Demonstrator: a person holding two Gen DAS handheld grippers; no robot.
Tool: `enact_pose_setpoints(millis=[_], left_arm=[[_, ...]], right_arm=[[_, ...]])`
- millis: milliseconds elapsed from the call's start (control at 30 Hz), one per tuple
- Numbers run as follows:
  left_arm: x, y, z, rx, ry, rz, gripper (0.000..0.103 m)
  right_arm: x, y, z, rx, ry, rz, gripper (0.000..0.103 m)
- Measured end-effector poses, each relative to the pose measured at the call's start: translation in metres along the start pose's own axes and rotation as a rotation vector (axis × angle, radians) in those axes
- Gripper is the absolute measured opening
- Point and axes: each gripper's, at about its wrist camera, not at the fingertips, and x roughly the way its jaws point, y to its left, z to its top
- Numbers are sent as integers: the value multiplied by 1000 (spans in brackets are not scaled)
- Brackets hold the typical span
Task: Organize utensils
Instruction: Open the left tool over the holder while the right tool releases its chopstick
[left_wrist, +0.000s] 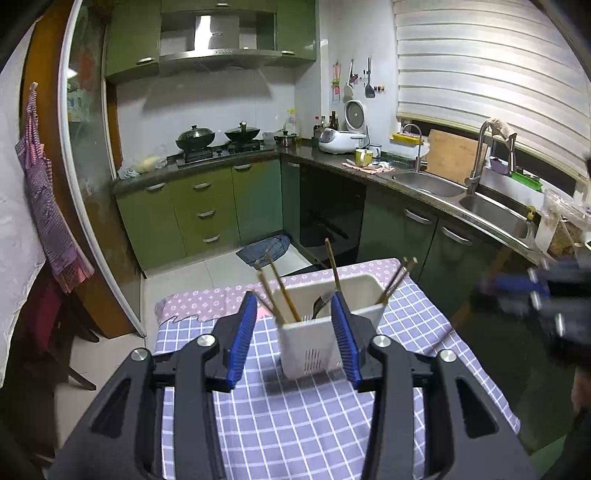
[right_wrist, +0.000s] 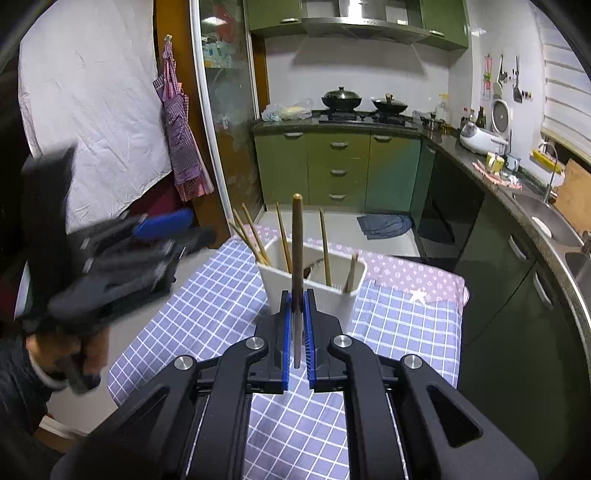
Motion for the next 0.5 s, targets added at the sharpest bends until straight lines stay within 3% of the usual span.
enact_pose_setpoints(millis=[333, 500], left_arm=[[-29, 16, -38, -10, 44, -20, 44], [-29, 30, -49, -39, 68, -19, 44]], right_arm=[[-3, -2, 81, 26, -126, -53, 7], [46, -8, 101, 45, -66, -104, 7]])
